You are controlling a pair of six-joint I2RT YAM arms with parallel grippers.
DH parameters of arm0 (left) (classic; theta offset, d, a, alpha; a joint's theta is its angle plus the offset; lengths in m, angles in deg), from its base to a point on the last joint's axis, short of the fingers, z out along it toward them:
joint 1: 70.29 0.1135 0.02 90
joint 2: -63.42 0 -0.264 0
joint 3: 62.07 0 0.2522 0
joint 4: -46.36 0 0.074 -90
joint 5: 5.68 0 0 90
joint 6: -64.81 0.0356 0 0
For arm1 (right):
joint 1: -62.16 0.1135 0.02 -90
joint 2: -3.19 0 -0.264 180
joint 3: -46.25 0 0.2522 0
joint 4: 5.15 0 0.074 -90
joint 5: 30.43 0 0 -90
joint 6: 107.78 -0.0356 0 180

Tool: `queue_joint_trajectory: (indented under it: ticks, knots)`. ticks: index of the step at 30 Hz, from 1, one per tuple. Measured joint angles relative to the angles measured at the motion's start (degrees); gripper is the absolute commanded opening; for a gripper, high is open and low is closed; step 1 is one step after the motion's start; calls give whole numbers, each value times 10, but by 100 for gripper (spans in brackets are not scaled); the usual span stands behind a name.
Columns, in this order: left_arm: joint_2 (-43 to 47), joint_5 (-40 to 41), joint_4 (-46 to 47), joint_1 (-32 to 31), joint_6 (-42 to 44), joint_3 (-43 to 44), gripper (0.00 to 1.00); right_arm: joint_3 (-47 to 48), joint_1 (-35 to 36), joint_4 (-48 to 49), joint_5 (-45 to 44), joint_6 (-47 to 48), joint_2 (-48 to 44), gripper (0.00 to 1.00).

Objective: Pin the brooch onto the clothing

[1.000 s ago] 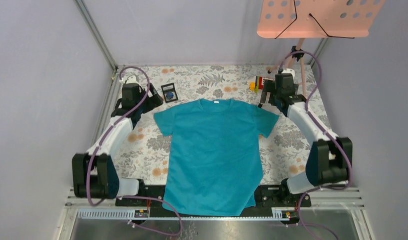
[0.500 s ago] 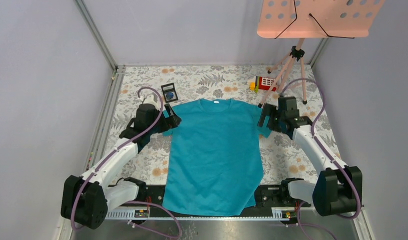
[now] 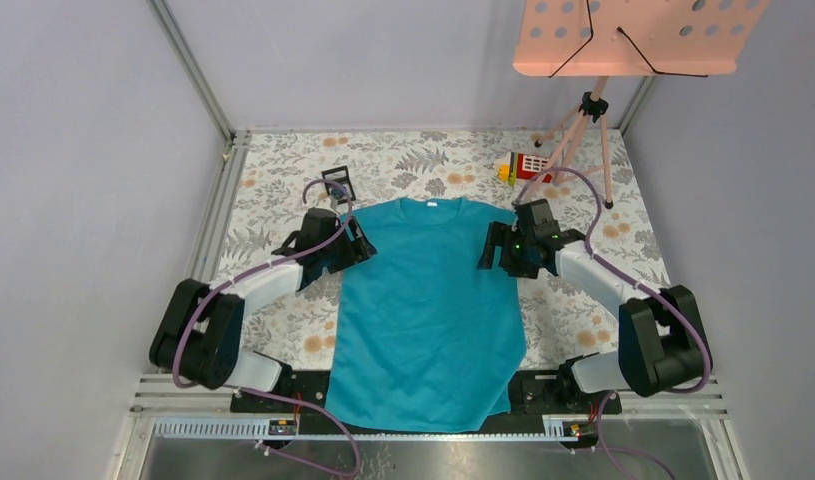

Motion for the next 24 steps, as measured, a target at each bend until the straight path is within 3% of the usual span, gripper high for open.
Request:
queue_joint_trajectory:
  ticks: [4, 10, 24]
  knots:
    - [-67, 0, 3, 0, -3, 37, 58, 30, 20, 12, -1, -2, 40, 86]
    - [-148, -2, 10, 25, -2, 83, 56, 79, 21, 5, -8, -3, 104, 86]
    - [-208, -34, 20, 66, -5, 139, 55, 192, 21, -36, -26, -1, 245, 86]
